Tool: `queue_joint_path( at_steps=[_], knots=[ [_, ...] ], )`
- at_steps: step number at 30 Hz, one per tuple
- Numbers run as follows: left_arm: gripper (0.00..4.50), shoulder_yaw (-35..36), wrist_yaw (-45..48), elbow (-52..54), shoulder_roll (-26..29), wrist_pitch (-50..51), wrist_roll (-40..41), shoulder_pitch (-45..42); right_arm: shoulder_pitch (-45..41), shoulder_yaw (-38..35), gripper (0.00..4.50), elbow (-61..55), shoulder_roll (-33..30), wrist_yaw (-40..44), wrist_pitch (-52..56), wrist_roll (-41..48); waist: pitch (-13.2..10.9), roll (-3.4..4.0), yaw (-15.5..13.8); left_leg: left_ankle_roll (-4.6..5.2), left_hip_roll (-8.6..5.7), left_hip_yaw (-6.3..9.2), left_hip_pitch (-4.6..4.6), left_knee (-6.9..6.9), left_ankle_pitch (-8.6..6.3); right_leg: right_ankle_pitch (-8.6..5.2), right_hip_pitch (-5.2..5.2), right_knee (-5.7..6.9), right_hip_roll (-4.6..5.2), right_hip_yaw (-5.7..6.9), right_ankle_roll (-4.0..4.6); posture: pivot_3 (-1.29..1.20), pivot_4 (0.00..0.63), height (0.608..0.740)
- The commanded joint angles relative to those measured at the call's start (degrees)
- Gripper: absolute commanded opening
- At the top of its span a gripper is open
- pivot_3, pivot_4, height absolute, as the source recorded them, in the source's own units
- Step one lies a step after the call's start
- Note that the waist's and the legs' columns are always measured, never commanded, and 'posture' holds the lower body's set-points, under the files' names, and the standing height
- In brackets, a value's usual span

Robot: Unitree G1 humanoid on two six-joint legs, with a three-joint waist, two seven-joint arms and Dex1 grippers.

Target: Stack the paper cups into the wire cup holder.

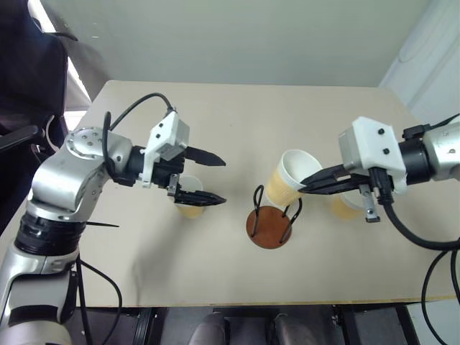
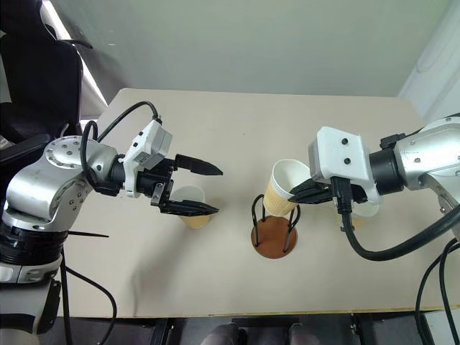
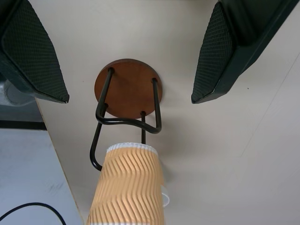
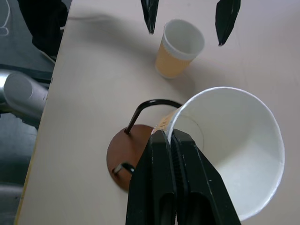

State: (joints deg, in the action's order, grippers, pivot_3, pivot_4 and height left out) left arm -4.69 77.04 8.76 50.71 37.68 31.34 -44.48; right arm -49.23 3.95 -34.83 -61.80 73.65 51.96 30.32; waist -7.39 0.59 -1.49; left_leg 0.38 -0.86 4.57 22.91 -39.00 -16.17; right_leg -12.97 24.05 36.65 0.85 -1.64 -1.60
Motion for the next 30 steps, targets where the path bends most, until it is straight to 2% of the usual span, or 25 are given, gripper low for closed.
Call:
queue_joint_path(
  at_steps=[1,10,13,15,23,27,30],
  knots=[
    [4.50,1.01,-0.60,1.00,-0.31,-0.58,0.15,-0.92,1.11,0.31,0.01,-1.89,-1.01,-0.66,-1.04,0.57,0.00,0.00,-0.01,0.00,0.00,0.00,0.00,0.00,0.00,0.00,0.00,0.01,0.00,0.00,0.00,0.00,0.150,0.740],
    [4.50,1.12,-1.72,1.29,-1.22,-0.95,0.15,-0.07,2.21,2.98,0.01,-2.65,-0.94,-1.10,-3.00,0.00,0.00,0.00,0.00,0.02,0.00,-0.01,0.00,-0.04,0.00,0.00,0.00,0.04,0.00,0.00,0.00,0.00,0.150,0.740],
    [4.50,1.20,-2.00,1.52,-1.44,-1.01,0.13,0.35,1.73,3.18,0.61,-2.46,0.02,-2.16,-2.17,0.80,0.00,0.00,0.01,0.02,0.00,-0.01,0.00,-0.05,0.00,0.00,0.00,0.05,0.00,0.00,0.00,0.00,0.150,0.740],
    [4.50,1.30,-2.17,1.77,-1.46,-1.02,0.21,0.71,1.15,2.95,1.20,-2.09,0.72,-2.91,-1.43,1.30,0.00,0.00,0.05,0.03,0.00,-0.01,0.00,-0.05,0.00,0.00,0.00,0.05,0.00,0.00,0.00,0.00,0.150,0.740],
    [4.50,1.42,-2.63,2.26,-1.53,-0.92,0.59,1.21,0.56,-1.01,4.04,-0.86,2.04,-7.33,2.62,4.83,0.00,0.00,0.02,0.04,0.00,-0.01,0.00,-0.06,0.00,0.00,0.00,0.05,0.00,0.00,0.00,0.00,0.150,0.740],
    [4.50,1.63,-2.60,2.42,-1.48,-0.92,0.79,1.42,1.24,-7.35,4.04,4.53,1.27,-11.16,4.57,5.60,0.01,-0.01,-0.01,0.04,0.00,-0.01,0.00,-0.06,0.00,0.00,0.00,0.05,0.00,0.00,0.00,0.00,0.150,0.740],
    [4.50,1.46,-2.45,1.87,-1.60,-1.28,0.49,1.41,3.43,-9.49,4.04,5.45,-0.44,-11.68,4.04,5.52,0.01,-0.01,-0.16,0.04,0.00,0.00,0.00,-0.06,0.00,0.00,0.00,0.05,0.00,0.00,0.00,0.00,0.150,0.740]
  ],
)
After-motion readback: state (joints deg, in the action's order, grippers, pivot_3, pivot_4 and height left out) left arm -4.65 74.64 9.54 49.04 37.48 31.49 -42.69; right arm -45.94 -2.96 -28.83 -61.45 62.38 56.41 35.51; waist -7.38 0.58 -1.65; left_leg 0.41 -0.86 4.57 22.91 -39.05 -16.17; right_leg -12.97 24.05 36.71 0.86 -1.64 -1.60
